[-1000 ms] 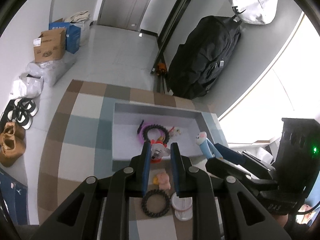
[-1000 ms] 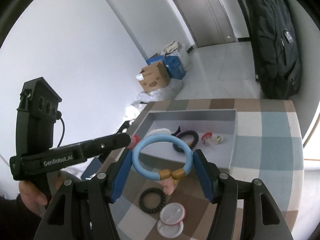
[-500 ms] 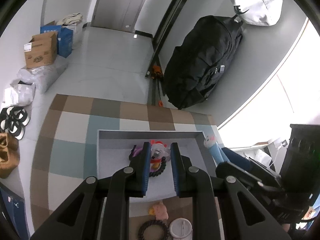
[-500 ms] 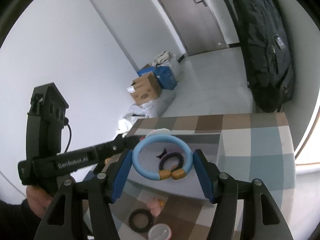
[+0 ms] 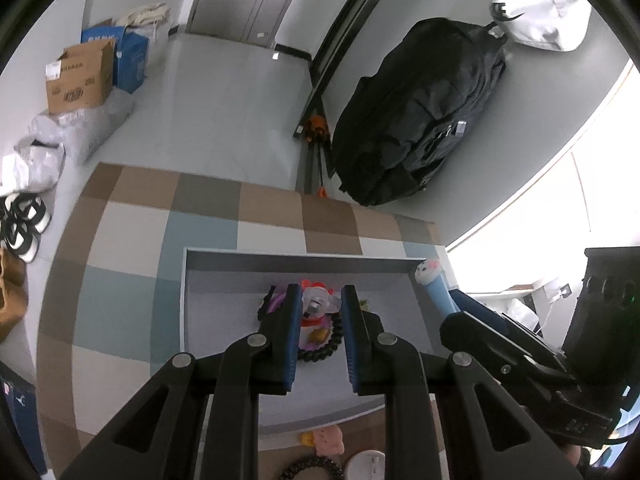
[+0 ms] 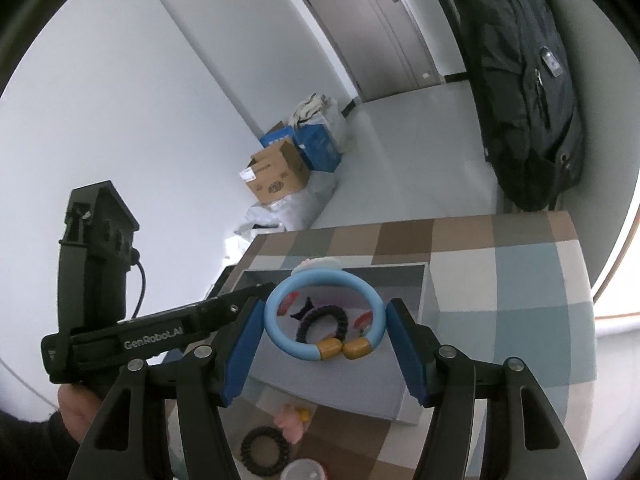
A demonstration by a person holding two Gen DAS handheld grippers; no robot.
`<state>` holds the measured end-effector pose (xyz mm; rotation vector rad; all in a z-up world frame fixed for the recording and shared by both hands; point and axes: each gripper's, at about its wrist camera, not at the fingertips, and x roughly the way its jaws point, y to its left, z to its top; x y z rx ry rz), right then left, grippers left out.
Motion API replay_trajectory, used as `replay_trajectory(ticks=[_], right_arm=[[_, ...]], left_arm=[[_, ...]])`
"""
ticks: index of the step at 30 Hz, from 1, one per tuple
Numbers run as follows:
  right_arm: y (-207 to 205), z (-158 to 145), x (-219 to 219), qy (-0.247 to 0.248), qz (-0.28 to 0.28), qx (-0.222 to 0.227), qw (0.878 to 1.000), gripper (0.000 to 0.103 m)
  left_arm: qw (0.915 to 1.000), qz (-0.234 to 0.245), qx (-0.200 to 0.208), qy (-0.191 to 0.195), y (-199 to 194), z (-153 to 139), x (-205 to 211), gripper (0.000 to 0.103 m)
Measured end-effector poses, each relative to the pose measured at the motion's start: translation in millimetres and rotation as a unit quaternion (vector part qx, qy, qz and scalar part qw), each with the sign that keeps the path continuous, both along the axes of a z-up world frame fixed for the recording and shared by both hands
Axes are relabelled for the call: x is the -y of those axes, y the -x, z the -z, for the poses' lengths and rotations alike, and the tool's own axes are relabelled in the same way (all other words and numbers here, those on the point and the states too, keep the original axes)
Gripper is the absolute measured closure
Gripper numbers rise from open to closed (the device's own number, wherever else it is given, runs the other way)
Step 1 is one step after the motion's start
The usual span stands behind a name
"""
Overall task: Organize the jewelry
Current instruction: 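Drop the red clip into the box with the left tool while the right tool drops the blue ring, then move the right tool toward the white round badge while the left tool withdraws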
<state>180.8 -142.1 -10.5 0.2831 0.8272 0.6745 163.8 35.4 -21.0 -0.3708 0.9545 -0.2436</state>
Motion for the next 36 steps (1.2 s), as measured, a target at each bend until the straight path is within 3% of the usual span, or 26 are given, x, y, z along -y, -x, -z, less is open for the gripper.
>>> replay_trajectory(ticks=[9, 13, 17, 18, 20, 23, 32, 36], right_arm=[[-2, 3, 0, -0.006, 0.001, -0.006, 1.000, 0.040], [0, 0, 2, -0.027, -0.004, 0.000, 1.000, 0.037], [5, -5, 10, -0.045, -0.001, 0.015, 0.999, 0.016], [6, -6, 11, -0.046, 0.002, 0.017, 0.999, 0.014], [8, -9, 16, -0.050, 0.013, 0.021, 0.998, 0.006], [10, -9, 19, -0.055, 0.026, 0.019, 0.998, 0.000], [26, -13, 14, -0.023, 0.023, 0.039, 0.999, 0.000], [34, -15, 11, -0.004, 0.024, 0.045, 0.999, 0.000]], left_arm=[[0.9997, 0.011, -0.006, 0.019, -2, 4, 0, 0.088], [0.9989, 0.011, -0.012, 0.045, -3, 5, -5, 0.087], [0.9974, -0.003, -0.014, 0.071, -1, 4, -12, 0.065], [0.9975, -0.009, -0.011, 0.069, 0, 2, -13, 0.055], [0.9978, -0.023, -0.004, 0.063, 3, -1, -16, 0.046], [0.9978, -0.027, 0.003, 0.061, 10, -6, -20, 0.045], [0.9988, -0.039, 0.022, 0.016, 26, -14, -17, 0.045], [0.9979, -0.047, 0.036, -0.026, 36, -21, -13, 0.045]])
